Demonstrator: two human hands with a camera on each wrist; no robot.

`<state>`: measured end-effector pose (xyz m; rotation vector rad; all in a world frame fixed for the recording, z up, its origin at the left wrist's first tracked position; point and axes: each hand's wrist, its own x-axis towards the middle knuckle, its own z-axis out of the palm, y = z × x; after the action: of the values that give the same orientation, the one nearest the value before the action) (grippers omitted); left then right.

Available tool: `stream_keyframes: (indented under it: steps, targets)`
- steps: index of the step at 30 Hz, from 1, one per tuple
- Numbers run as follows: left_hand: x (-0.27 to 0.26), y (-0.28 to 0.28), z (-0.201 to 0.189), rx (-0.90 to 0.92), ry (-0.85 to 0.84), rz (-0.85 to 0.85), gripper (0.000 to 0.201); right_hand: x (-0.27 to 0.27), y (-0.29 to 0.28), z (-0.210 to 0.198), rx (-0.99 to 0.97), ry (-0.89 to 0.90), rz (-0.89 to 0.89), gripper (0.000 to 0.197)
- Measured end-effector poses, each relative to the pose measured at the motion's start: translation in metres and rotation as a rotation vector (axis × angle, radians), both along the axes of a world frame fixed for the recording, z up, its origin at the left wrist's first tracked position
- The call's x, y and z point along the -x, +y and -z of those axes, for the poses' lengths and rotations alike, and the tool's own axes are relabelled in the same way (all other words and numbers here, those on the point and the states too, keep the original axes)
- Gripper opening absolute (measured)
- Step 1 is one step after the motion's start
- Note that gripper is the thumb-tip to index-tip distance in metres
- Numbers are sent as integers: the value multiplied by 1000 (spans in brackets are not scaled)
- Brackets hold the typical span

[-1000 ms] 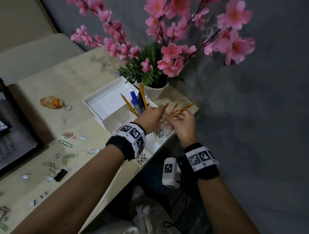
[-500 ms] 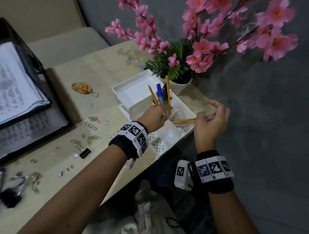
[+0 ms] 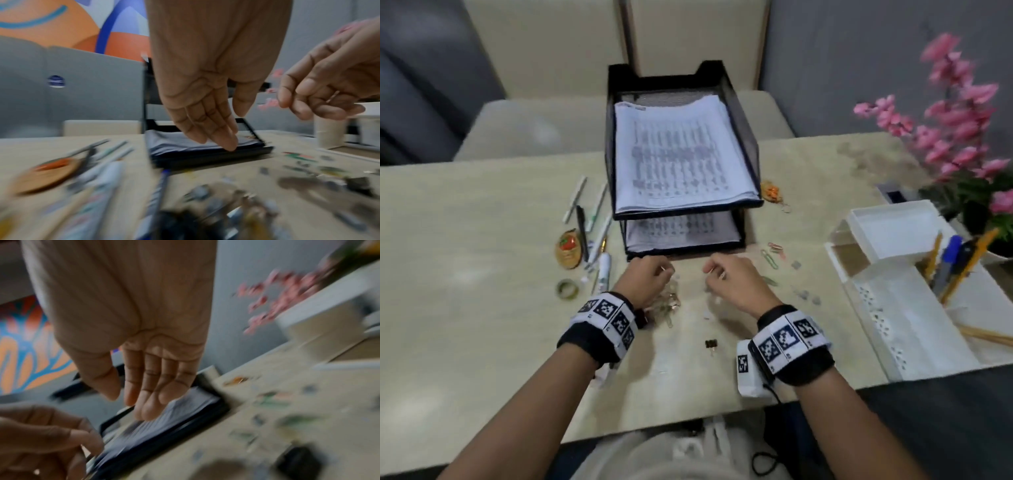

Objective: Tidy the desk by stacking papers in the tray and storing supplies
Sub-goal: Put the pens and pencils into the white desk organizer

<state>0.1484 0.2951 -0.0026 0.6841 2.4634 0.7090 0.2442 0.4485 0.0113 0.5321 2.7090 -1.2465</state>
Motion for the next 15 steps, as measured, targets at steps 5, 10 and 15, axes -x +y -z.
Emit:
stream_keyframes:
  steps: [5, 10, 15]
  targets:
    - [32, -89, 19, 65, 13, -306, 23, 57, -79, 25, -110, -90, -167, 14]
    - [40, -125, 35, 61, -39, -378, 24, 87, -129, 48, -278, -284, -123, 26]
    - [38, -129, 42, 18, -103, -331, 22, 98, -136, 55, -179, -345, 110, 27]
